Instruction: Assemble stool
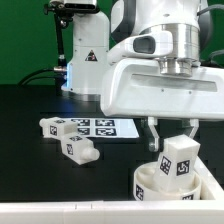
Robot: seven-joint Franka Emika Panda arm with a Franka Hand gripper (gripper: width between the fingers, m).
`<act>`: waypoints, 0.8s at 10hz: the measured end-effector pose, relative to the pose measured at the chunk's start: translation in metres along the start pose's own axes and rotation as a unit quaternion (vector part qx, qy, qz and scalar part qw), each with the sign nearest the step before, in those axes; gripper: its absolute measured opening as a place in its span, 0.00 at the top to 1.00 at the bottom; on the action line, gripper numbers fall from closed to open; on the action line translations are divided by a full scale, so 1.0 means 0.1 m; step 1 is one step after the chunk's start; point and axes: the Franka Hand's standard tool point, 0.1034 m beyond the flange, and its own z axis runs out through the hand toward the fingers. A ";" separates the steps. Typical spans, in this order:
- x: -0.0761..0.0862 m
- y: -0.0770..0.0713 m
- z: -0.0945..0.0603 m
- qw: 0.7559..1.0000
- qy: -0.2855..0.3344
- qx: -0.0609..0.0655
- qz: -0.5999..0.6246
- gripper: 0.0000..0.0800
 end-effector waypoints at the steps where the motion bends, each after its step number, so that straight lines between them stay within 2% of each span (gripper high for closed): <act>1: 0.00 0.00 0.00 1.000 0.000 0.000 -0.001 0.50; 2: -0.01 -0.01 0.00 1.000 -0.019 0.002 0.003 0.50; 3: 0.07 -0.02 -0.07 0.999 -0.034 0.007 0.015 0.24; 4: 0.12 -0.03 -0.11 0.997 -0.064 0.014 0.028 0.24; 5: 0.14 -0.03 -0.14 0.993 -0.109 0.023 0.045 0.20; 7: 0.16 -0.09 -0.19 0.971 -0.212 0.042 0.101 0.19; 8: 0.18 -0.09 -0.19 0.954 -0.270 0.046 0.120 0.19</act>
Offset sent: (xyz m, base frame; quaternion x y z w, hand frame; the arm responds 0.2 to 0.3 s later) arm 0.0125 0.0195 0.0241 0.0557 -0.1296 0.0944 0.9855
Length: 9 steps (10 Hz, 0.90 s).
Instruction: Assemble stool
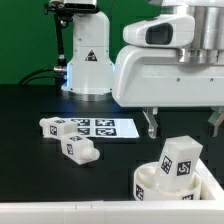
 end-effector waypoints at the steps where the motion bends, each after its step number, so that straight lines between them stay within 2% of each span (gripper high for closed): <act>1: 0.08 -0.01 -0.02 1.000 -0.014 -0.002 0.007 0.19; 5: 0.09 0.00 0.00 0.999 -0.006 -0.003 0.033 0.19; 7: 0.17 -0.06 -0.02 0.985 0.014 0.001 0.174 0.19; 9: 0.25 -0.01 -0.07 0.971 0.031 0.006 0.236 0.19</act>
Offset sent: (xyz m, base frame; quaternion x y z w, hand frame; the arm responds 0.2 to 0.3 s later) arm 0.0000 0.0000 0.0000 0.0000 0.0000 0.0000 1.0000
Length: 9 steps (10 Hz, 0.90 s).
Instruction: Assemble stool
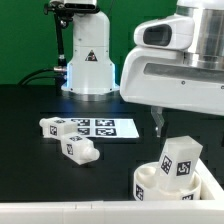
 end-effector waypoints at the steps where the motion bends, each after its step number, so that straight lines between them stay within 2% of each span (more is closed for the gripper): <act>1: -0.01 -0.01 0.01 1.000 -0.001 0.000 0.031 0.19; 4: -0.01 -0.01 0.02 0.992 -0.001 -0.001 0.124 0.19; 5: -0.02 -0.01 0.06 0.978 0.002 0.009 0.207 0.19; 6: -0.03 -0.02 0.12 0.956 0.014 0.035 0.290 0.19; 7: -0.09 0.01 0.19 0.944 0.017 0.039 0.328 0.19; 9: -0.12 0.00 0.24 0.929 0.017 0.040 0.368 0.19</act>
Offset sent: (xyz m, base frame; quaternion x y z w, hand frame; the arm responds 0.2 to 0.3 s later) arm 0.0000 0.0000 0.0000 0.0000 0.0000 0.1938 0.9810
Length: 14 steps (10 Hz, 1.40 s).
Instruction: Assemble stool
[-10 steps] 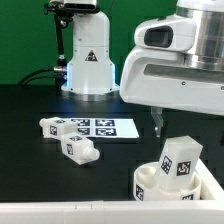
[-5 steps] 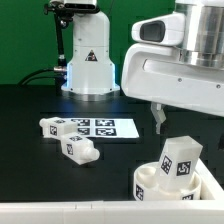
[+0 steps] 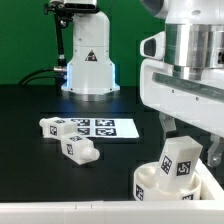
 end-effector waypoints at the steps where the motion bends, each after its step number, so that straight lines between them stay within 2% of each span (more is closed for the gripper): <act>1: -0.02 0.00 0.01 1.000 0.000 -0.001 0.022 0.19; 3: -0.02 0.00 0.02 1.000 0.000 -0.001 0.001 0.19; 4: -0.02 0.00 0.02 1.000 0.000 -0.001 0.001 0.44; 5: -0.02 0.00 0.02 1.000 0.001 -0.002 -0.017 0.44; 6: -0.01 0.00 0.02 0.997 0.001 -0.002 -0.083 0.58; 8: 0.01 0.02 -0.01 0.967 -0.008 -0.015 -0.253 0.58; 9: 0.00 0.03 0.00 0.949 -0.013 -0.018 -0.315 0.58; 10: 0.00 0.04 0.01 0.943 -0.013 -0.018 -0.333 0.58; 12: -0.01 0.02 0.01 0.958 -0.007 -0.012 -0.286 0.58; 13: -0.05 0.01 0.02 0.975 0.001 -0.003 -0.223 0.58; 14: -0.11 -0.01 0.03 0.993 -0.006 0.012 -0.114 0.58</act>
Offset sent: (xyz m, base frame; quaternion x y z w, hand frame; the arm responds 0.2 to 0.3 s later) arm 0.0000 0.0000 0.0000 0.0000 0.0000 0.0000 1.0000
